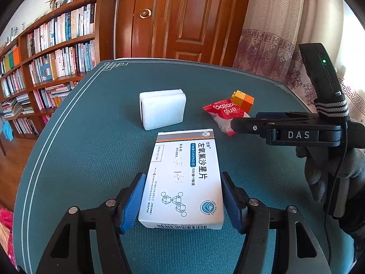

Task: Organize objects
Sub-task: 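Lift the medicine box with the left gripper while the right grasps the red glue packet, then carry the red glue packet into the clear bowl and release with the right gripper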

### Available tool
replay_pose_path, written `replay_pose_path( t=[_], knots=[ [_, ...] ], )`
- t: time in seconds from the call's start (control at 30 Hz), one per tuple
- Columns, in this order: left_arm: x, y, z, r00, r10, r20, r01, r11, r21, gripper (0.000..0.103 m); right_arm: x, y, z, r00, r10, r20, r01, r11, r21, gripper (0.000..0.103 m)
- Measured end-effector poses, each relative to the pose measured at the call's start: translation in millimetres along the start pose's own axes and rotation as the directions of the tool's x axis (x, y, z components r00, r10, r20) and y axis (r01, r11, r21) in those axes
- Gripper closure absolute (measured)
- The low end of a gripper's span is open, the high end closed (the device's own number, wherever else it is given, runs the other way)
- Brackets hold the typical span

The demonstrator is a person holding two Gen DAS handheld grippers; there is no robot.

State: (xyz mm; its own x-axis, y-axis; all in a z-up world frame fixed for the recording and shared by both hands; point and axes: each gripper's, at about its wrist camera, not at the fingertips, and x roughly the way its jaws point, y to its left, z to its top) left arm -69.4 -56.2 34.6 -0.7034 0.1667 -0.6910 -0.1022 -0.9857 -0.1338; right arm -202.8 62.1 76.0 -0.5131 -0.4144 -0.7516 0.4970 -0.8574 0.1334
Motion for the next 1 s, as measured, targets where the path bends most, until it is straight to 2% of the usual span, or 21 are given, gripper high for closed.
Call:
replay_pose_path(
  t=[0.13,0.27,0.37,0.6,1.0],
  knots=[
    [-1,0,0,1.0,0.001,0.004,-0.001,1.0,-0.001,0.035,12,-4,9,0.999,-0.032,0.001,0.032,0.997,0.068,0.021],
    [0,2,0,1.0,0.003,0.0,-0.003,1.0,-0.01,0.035,25,2,16,0.997,-0.082,-0.001,0.082,0.994,0.075,0.023],
    [1,3,0,1.0,0.005,-0.002,-0.005,1.0,-0.011,0.035,31,7,19,0.992,-0.123,0.005,0.123,0.991,0.061,0.03],
    [1,2,0,1.0,0.005,-0.001,-0.005,1.0,-0.007,0.035,28,12,12,0.986,-0.166,0.011,0.165,0.985,0.042,0.058],
    [-2,-1,0,1.0,-0.004,0.01,0.004,1.0,0.008,0.035,-12,17,-40,0.99,-0.138,0.014,0.136,0.986,0.094,0.058]
  ],
)
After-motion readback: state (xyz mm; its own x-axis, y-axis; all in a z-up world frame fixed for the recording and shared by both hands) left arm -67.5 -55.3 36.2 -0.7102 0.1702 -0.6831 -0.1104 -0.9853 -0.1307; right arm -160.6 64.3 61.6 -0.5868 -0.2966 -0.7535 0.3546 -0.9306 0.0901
